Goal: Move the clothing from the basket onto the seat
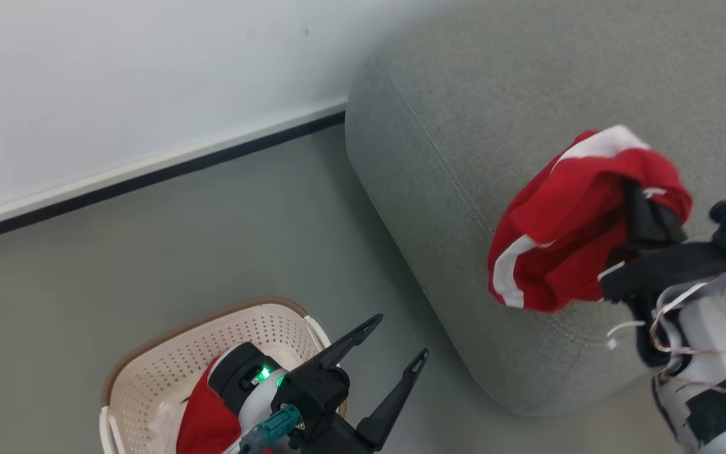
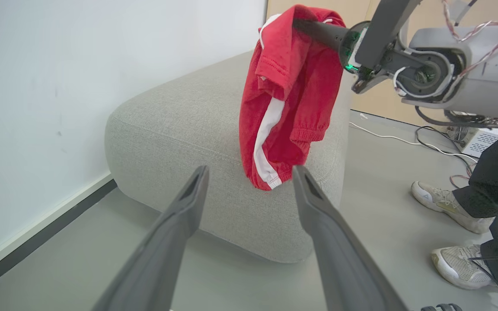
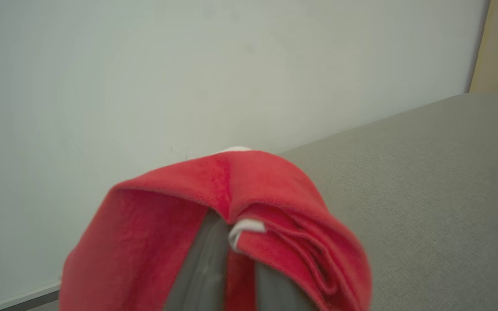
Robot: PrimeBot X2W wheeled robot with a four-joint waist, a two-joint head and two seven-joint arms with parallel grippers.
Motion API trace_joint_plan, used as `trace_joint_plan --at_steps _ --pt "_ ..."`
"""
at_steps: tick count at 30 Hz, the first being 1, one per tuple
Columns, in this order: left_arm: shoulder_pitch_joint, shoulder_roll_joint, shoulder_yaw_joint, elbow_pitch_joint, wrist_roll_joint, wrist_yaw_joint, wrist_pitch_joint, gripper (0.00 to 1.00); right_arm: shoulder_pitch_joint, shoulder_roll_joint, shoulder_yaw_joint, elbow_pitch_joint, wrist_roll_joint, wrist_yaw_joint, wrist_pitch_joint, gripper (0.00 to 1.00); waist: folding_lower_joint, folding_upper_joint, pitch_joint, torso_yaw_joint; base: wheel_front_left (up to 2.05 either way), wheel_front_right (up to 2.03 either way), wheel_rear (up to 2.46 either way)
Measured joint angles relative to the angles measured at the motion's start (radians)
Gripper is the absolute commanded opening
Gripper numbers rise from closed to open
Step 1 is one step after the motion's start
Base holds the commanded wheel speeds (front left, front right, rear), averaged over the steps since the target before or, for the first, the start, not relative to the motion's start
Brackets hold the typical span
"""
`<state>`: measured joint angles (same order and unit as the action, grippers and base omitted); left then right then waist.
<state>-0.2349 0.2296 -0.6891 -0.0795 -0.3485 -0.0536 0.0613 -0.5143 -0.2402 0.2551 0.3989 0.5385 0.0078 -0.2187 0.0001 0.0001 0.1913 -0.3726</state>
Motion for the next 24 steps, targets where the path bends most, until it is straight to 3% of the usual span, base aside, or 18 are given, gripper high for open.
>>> trace_joint_plan --at_steps 11,24 --pt "-0.06 0.021 -0.002 -0.034 0.017 -0.01 0.035 1.0 -0.2 -0.036 -0.083 0.09 0.026 -0.013 -0.006 0.0 0.0001 0.0 0.103 -0.021 0.0 0.0 0.0" --pt "-0.135 0.037 -0.026 -0.069 0.046 -0.036 0.07 1.0 -0.457 -0.121 -0.162 0.249 0.028 -0.025 -0.02 0.0 0.0001 0.0 0.231 0.006 0.0 0.0 0.0"
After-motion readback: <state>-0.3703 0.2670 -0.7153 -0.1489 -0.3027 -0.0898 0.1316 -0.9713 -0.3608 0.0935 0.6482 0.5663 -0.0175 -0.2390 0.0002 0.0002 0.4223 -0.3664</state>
